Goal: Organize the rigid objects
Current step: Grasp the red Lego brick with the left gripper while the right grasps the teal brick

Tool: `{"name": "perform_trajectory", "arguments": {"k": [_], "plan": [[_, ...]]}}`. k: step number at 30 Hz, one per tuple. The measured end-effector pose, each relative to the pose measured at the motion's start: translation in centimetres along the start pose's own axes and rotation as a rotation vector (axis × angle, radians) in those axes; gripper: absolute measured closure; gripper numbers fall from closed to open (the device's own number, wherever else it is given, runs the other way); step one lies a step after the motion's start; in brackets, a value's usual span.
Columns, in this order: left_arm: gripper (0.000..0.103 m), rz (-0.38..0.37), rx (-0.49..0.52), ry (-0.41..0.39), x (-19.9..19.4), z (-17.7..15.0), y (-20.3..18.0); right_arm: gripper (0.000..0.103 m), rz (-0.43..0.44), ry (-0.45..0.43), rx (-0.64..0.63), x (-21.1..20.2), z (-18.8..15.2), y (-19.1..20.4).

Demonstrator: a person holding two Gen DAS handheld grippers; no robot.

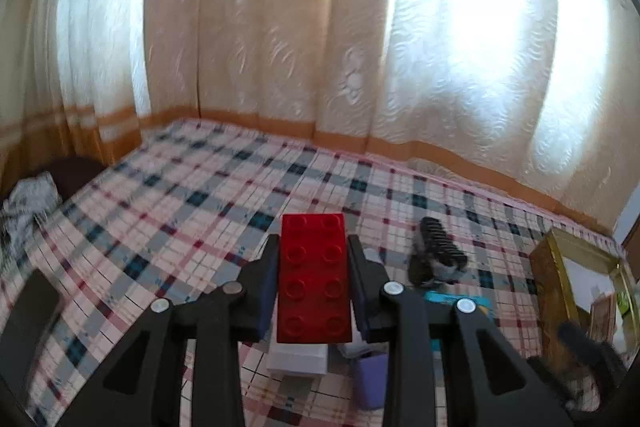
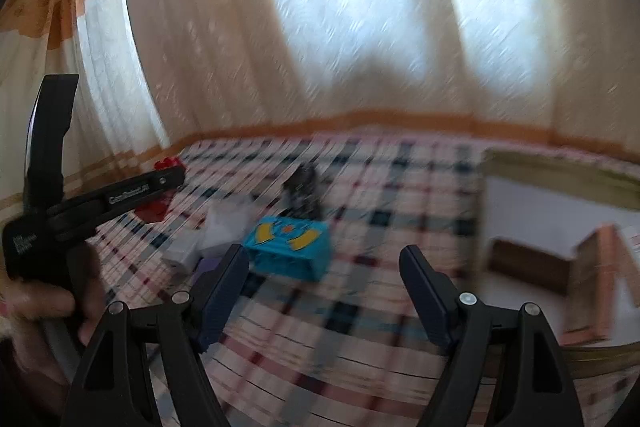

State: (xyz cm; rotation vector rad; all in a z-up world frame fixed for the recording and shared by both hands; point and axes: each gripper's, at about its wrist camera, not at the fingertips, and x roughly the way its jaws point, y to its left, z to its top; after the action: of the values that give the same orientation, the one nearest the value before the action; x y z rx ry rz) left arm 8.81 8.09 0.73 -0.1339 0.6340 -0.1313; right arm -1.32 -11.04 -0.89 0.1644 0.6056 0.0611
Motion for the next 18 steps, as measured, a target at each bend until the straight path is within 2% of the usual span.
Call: {"name": "perform_trajectory", "arguments": {"k": [2,9,13,18], "plan": [[0.073,0.000,-0.029,0.013,0.5,-0.2,1.0,0.023,0.017,0.045,0.005,1.6,0.2,0.8],[0.073,0.045,-0.064,-0.016,0.2,-0.4,2.4,0.023,0.049,0.171,0.033,6.3,0.8,2.7],[0.073,0.052,-0.056,-0.022,0.2,-0.4,2.5,0.023,-0.002,0.250,0.060,8.9,1.1,2.7],[0.073,0.060,-0.033,-0.022,0.3,-0.6,2.1,0.029,-0.007,0.250,0.082,9.2,1.4,2.0]]}}
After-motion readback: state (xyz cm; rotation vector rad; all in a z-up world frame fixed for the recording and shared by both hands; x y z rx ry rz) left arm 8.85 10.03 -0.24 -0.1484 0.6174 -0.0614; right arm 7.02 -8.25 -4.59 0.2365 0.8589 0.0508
